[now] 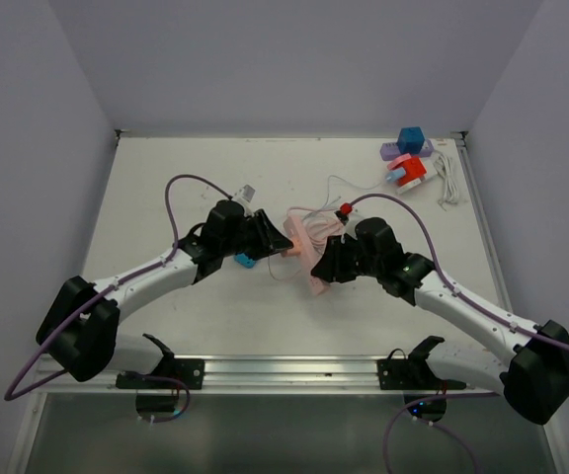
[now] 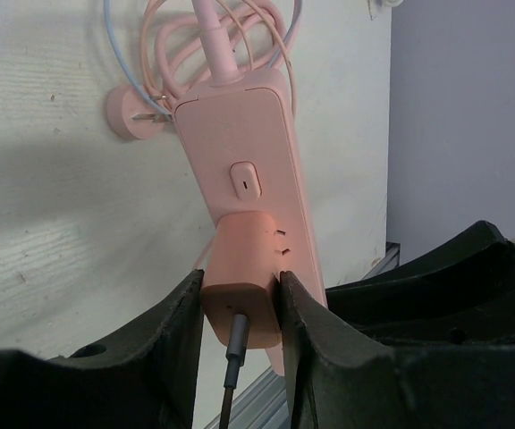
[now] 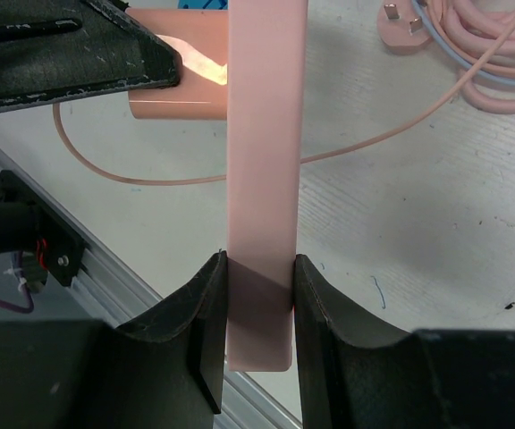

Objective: Pull the plug off the socket

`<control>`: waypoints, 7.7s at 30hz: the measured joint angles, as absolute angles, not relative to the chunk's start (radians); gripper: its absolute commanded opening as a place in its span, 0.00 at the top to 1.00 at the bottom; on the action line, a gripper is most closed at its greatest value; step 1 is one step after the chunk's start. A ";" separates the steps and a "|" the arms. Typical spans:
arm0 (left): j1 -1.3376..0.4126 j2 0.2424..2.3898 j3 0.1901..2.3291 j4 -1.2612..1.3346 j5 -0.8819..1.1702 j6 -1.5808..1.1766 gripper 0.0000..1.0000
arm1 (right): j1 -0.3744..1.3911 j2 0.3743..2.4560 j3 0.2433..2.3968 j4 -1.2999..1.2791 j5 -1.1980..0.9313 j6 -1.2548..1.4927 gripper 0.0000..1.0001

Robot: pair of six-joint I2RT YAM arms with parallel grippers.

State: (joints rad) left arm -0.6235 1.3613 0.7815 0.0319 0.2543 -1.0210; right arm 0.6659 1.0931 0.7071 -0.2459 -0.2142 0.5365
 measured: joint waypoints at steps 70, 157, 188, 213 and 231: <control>-0.675 0.857 0.685 -0.104 0.060 -0.445 1.00 | 0.603 1.259 0.765 -0.405 0.158 0.642 1.00; -0.326 0.705 0.558 -0.219 -0.191 -0.318 0.00 | 0.392 1.858 1.557 -0.461 0.179 0.563 0.09; -0.322 0.655 0.558 -0.219 -0.226 -0.300 0.00 | -0.049 1.960 1.527 -0.291 0.349 0.865 0.01; -0.322 0.712 0.545 -0.219 -0.230 -0.291 0.00 | -0.110 2.175 1.610 -0.039 0.120 0.894 0.51; -0.322 0.696 0.545 -0.219 -0.194 -0.291 0.00 | -0.019 1.758 1.050 -0.002 0.030 0.769 0.60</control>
